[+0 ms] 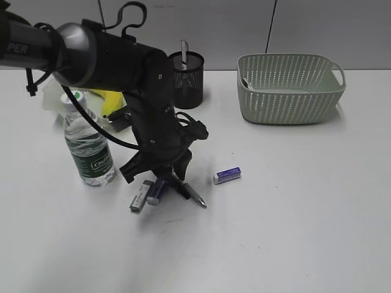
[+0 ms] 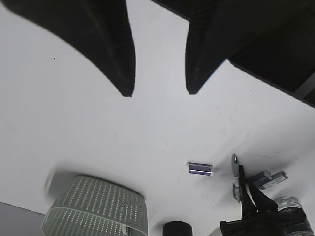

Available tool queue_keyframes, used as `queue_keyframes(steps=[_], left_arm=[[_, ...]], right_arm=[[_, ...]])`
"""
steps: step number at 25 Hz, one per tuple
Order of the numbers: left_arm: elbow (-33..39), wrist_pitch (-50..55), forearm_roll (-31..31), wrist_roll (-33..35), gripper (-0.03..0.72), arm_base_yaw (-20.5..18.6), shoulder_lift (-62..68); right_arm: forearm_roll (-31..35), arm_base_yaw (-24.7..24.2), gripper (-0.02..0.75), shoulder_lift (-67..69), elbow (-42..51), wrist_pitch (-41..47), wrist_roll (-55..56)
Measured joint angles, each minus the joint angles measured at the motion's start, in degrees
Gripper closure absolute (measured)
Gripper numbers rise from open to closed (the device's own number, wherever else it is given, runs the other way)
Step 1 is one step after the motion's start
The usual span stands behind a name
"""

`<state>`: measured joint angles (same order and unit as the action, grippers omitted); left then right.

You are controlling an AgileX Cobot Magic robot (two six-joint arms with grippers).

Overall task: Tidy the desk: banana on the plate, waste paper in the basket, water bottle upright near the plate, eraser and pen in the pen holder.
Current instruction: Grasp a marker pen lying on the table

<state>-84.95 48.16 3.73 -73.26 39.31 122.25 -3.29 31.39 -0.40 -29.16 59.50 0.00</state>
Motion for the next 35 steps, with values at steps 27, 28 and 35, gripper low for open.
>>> queue_keyframes(steps=[27, 28, 35], left_arm=[[-0.2, -1.6, 0.6, 1.5, 0.459, 0.9, 2.9], [-0.2, -1.2, -0.2, 1.5, 0.459, 0.9, 2.8], [-0.1, 1.7, -3.7, 1.7, 0.457, 0.4, 1.5]], right_arm=[[0.0, 0.0, 0.451, 0.0, 0.0, 0.0, 0.0], [0.0, 0.0, 0.451, 0.0, 0.0, 0.0, 0.0], [0.0, 0.0, 0.451, 0.0, 0.0, 0.0, 0.0]])
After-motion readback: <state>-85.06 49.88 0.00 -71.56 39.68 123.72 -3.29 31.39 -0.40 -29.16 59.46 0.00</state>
